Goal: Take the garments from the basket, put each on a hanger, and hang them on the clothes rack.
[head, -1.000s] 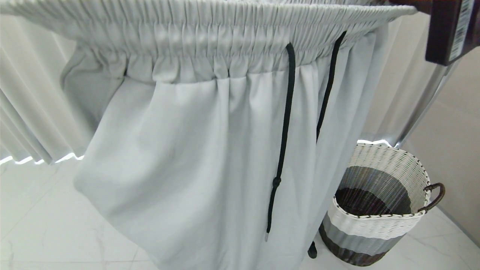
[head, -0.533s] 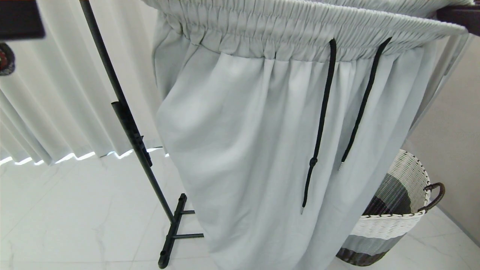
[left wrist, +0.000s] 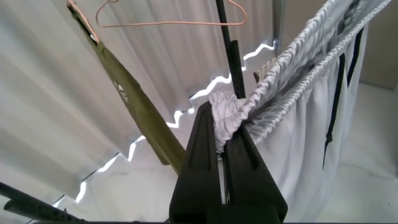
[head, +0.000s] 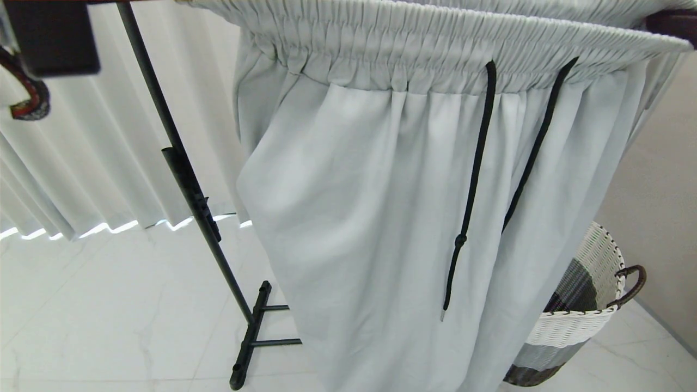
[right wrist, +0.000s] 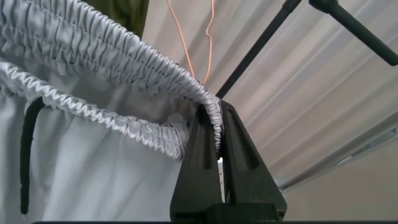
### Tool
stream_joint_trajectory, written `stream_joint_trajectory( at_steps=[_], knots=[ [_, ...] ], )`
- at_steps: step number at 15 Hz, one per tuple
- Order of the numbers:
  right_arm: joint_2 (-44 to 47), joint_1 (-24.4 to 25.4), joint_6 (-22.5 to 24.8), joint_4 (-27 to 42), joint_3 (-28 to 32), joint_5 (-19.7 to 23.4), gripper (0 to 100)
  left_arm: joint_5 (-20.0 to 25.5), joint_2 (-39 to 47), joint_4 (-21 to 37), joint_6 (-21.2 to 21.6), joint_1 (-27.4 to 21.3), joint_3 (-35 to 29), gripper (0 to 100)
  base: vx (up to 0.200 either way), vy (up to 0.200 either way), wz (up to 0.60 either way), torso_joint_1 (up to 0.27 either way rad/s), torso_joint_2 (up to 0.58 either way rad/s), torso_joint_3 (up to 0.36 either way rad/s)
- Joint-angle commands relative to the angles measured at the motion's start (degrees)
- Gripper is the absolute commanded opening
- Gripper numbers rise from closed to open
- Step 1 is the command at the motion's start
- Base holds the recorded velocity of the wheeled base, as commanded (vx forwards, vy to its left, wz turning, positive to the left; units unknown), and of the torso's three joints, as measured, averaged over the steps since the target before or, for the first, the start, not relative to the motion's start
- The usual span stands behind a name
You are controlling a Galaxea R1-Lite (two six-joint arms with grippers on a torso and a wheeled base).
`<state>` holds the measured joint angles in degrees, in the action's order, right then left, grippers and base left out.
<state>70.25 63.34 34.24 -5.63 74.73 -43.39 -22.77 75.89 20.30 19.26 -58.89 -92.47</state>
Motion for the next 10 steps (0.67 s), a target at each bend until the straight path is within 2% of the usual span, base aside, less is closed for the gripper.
stream_joint_trajectory(
  at_steps=[1,3,4,6,8,10],
  knots=[
    [-0.03,0.03,0.03,0.01,-0.2,-0.03,0,-0.08,0.05,0.01,-0.01,0.01,0.0,0,0.0,0.0,0.0,0.0,0.0,0.0],
    [-0.12,0.03,0.03,0.01,-0.46,-0.03,0,-0.08,0.05,0.01,-0.01,0.01,0.0,0,0.0,0.0,0.0,0.0,0.0,0.0],
    [-0.12,0.03,0.03,0.01,-0.55,-0.03,100,-0.08,0.05,0.01,-0.01,0.01,0.0,0,0.0,0.0,0.0,0.0,0.0,0.0],
    [-0.21,0.03,0.03,-0.43,-1.34,0.32,100,-0.26,0.14,0.01,-0.01,0.01,0.0,0,0.0,0.0,0.0,0.0,0.0,0.0],
    [-2.23,0.03,0.12,-0.34,-3.62,3.92,100,-2.72,0.23,-0.17,-0.01,0.53,0.09,0,0.0,0.0,0.0,0.0,0.0,0.0],
    [-4.6,0.03,0.12,-0.26,-6.53,4.45,100,-4.83,0.31,-0.17,-0.01,2.55,0.09,0,0.0,0.0,0.0,0.0,0.0,0.0]
  ],
)
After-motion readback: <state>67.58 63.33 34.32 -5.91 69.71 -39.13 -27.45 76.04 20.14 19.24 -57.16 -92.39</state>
